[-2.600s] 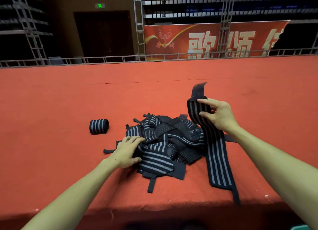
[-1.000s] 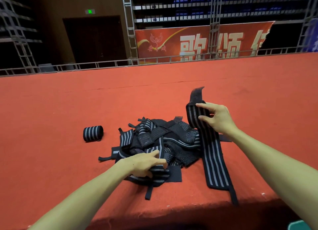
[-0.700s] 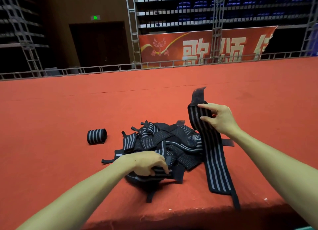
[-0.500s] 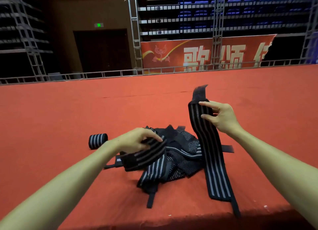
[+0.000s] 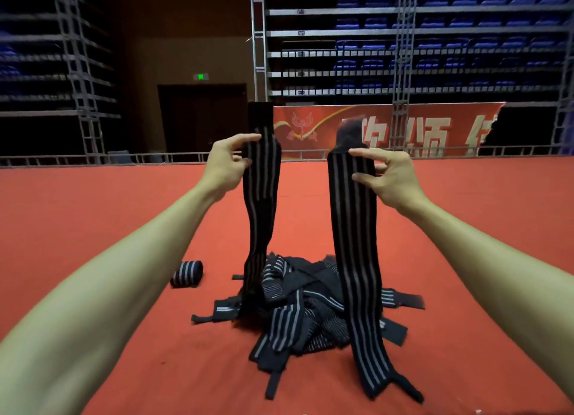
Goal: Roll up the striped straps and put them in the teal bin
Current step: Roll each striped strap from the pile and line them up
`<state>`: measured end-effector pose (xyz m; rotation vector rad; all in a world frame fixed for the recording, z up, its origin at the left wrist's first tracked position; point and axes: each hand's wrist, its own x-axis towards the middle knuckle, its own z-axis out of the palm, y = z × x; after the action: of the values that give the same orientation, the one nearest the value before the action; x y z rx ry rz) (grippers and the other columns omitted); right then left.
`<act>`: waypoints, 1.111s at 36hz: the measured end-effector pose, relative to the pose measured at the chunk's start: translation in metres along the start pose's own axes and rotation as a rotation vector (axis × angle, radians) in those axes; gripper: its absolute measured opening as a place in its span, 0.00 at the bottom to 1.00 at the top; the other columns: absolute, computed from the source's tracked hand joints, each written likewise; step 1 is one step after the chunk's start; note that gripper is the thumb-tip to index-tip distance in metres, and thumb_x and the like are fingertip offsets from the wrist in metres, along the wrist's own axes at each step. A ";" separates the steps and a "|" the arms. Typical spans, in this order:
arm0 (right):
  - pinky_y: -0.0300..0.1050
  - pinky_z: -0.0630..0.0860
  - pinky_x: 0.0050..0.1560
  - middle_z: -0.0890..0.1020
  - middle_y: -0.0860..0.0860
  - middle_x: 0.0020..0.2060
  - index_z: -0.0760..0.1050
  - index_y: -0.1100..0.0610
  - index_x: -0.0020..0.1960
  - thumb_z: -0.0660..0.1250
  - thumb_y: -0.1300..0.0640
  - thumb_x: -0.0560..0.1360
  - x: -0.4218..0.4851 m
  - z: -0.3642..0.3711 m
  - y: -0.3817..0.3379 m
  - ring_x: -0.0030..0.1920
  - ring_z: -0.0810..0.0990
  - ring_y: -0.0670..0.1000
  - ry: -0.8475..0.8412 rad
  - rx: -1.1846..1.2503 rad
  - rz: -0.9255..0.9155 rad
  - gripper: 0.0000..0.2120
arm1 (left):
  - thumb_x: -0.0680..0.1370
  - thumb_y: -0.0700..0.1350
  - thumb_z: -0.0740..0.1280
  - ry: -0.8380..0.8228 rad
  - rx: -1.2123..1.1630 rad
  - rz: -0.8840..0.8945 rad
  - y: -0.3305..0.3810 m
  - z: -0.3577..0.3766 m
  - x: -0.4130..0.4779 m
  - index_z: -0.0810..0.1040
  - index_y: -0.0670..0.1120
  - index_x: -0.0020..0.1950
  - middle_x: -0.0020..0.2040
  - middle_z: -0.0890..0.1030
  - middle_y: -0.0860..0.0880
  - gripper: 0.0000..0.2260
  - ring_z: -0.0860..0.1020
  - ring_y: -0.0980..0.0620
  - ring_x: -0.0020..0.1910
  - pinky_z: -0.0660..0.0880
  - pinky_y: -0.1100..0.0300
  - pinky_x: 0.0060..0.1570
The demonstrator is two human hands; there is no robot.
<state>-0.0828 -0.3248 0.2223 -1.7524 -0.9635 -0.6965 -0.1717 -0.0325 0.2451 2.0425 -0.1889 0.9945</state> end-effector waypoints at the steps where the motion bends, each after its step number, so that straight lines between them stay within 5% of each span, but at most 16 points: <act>1: 0.48 0.79 0.62 0.82 0.53 0.60 0.79 0.59 0.64 0.75 0.70 0.70 0.004 -0.001 -0.005 0.59 0.82 0.51 0.002 0.009 -0.005 0.23 | 0.75 0.23 0.61 0.021 -0.021 0.003 0.004 -0.001 0.004 0.78 0.44 0.66 0.59 0.80 0.46 0.25 0.79 0.66 0.34 0.74 0.73 0.37; 5: 0.39 0.81 0.55 0.81 0.53 0.60 0.78 0.60 0.65 0.74 0.71 0.71 0.019 -0.005 -0.021 0.55 0.83 0.51 0.009 0.079 -0.001 0.23 | 0.75 0.22 0.61 0.067 -0.088 0.018 0.017 -0.004 0.017 0.78 0.42 0.66 0.61 0.79 0.48 0.24 0.82 0.60 0.50 0.79 0.65 0.53; 10: 0.40 0.81 0.55 0.81 0.53 0.61 0.78 0.58 0.65 0.74 0.70 0.71 0.029 -0.007 -0.034 0.54 0.83 0.49 0.024 0.097 -0.017 0.24 | 0.75 0.22 0.61 0.098 -0.149 0.032 0.032 -0.001 0.022 0.77 0.39 0.66 0.60 0.79 0.47 0.22 0.78 0.72 0.49 0.76 0.71 0.48; 16: 0.46 0.81 0.57 0.83 0.50 0.58 0.79 0.56 0.65 0.75 0.69 0.70 0.034 -0.010 -0.040 0.55 0.84 0.49 0.036 0.128 -0.002 0.24 | 0.76 0.24 0.61 0.121 -0.173 0.062 0.040 0.003 0.029 0.78 0.40 0.65 0.60 0.79 0.48 0.21 0.79 0.68 0.52 0.76 0.70 0.50; 25: 0.52 0.81 0.58 0.83 0.52 0.58 0.79 0.53 0.64 0.76 0.68 0.70 0.041 -0.016 -0.043 0.55 0.84 0.50 0.063 0.157 -0.021 0.24 | 0.77 0.25 0.61 0.129 -0.290 0.056 0.050 0.008 0.043 0.79 0.44 0.63 0.57 0.79 0.53 0.21 0.79 0.52 0.61 0.79 0.55 0.59; 33: 0.47 0.83 0.53 0.83 0.51 0.57 0.79 0.56 0.64 0.75 0.69 0.70 0.042 -0.018 -0.048 0.53 0.85 0.49 0.070 0.198 -0.014 0.24 | 0.77 0.24 0.59 0.106 -0.445 -0.001 0.056 0.020 0.051 0.79 0.44 0.60 0.57 0.80 0.49 0.21 0.82 0.50 0.55 0.81 0.58 0.51; 40: 0.37 0.81 0.47 0.83 0.50 0.55 0.78 0.59 0.65 0.74 0.71 0.71 0.043 -0.016 -0.054 0.49 0.85 0.44 0.065 0.219 -0.025 0.23 | 0.76 0.23 0.59 0.054 -0.470 0.023 0.062 0.028 0.053 0.80 0.46 0.58 0.58 0.80 0.46 0.22 0.84 0.51 0.53 0.81 0.52 0.53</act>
<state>-0.1072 -0.3165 0.2882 -1.5199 -0.9802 -0.6342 -0.1479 -0.0823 0.3115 1.5873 -0.3803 0.9163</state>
